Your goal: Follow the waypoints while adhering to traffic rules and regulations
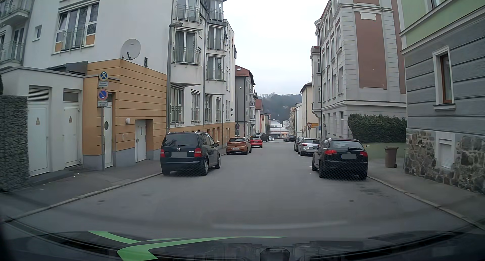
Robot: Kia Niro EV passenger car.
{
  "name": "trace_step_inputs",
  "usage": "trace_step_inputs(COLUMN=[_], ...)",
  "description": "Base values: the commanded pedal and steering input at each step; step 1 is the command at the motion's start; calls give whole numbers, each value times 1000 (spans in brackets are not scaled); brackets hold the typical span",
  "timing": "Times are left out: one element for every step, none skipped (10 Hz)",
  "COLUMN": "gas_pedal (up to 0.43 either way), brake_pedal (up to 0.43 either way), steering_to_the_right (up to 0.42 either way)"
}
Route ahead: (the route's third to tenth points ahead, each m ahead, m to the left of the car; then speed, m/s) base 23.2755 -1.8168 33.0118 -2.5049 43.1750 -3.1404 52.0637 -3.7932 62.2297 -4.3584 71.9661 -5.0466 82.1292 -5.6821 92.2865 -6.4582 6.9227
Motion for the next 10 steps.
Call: trace_step_inputs(gas_pedal=[39, 39, 39, 39, 39, 39, 39, 39, 47, 47], brake_pedal=[0, 0, 0, 0, 0, 0, 0, 0, 0, 0], steering_to_the_right=[11, 17, 20, 20, 20, 20, 20, 21, 22, 23])
